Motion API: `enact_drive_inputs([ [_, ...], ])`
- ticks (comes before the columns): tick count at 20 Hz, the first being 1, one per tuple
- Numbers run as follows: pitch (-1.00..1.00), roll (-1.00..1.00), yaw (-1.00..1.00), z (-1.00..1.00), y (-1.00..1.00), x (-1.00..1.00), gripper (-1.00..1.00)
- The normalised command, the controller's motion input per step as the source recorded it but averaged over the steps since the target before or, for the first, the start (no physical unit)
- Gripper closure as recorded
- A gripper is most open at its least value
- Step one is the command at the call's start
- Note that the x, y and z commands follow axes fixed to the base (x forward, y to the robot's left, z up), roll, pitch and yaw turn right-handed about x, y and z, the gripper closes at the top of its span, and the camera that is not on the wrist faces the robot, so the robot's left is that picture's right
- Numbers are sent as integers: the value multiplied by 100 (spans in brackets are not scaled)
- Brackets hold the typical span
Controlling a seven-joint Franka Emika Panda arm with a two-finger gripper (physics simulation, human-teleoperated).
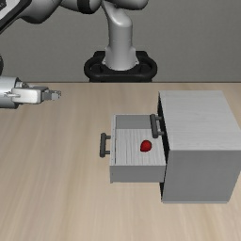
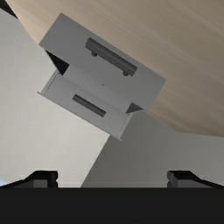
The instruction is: Close the middle layer of the cabinet
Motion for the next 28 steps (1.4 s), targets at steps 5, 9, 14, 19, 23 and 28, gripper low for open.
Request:
enact_drive_inputs([
  [5, 45, 0, 0, 0, 0, 0, -100],
  [9, 45, 0, 0, 0, 0, 0, -100],
  [14, 13, 0, 0, 0, 0, 60, -100],
  [19, 0, 0, 0, -100, 0, 0, -100],
  [23, 0, 0, 0, -100, 0, 0, -100],
  [28, 0, 0, 0, -40, 60, 0, -100],
])
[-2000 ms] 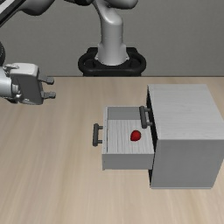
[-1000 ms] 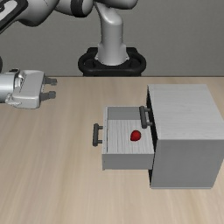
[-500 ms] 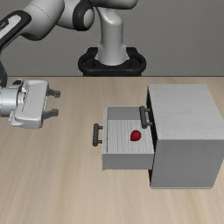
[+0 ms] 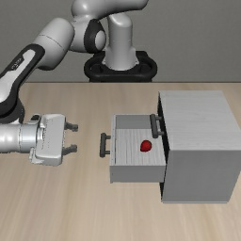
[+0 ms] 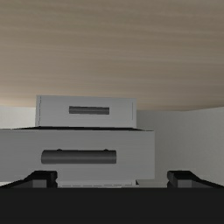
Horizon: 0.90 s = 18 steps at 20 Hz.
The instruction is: Close the middle layer of the cabinet
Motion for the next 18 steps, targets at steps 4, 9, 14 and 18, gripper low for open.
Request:
enact_drive_inputs([
  [4, 0, 0, 0, 0, 100, 0, -100],
  [9, 0, 0, 0, 0, 100, 0, -100],
  [14, 0, 0, 0, 0, 100, 0, -100],
  [18, 0, 0, 0, 0, 100, 0, -100],
])
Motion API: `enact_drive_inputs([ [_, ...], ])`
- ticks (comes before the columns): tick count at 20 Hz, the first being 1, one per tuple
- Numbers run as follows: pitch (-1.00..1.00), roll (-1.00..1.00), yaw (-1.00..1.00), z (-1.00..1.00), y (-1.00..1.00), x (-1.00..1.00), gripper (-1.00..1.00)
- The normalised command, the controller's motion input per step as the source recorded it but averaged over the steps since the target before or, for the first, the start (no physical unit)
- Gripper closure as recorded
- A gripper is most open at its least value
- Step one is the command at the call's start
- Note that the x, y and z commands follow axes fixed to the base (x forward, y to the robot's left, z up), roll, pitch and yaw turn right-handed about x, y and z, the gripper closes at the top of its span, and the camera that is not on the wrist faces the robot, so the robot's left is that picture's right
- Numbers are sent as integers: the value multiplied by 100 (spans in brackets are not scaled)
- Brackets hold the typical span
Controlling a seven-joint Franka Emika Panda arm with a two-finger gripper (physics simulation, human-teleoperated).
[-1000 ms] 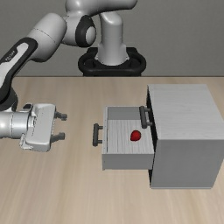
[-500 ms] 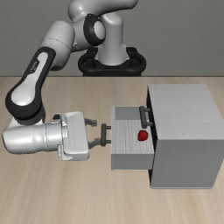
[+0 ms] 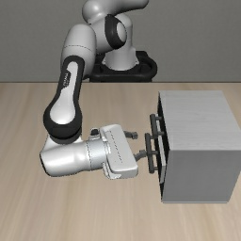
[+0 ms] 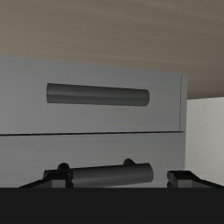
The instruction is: Close the middle layer of the cabinet
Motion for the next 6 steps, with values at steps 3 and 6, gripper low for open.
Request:
enact_drive_inputs([
  [3, 0, 0, 0, 0, 100, 0, -100],
  [6, 0, 0, 0, 0, 100, 0, -100],
])
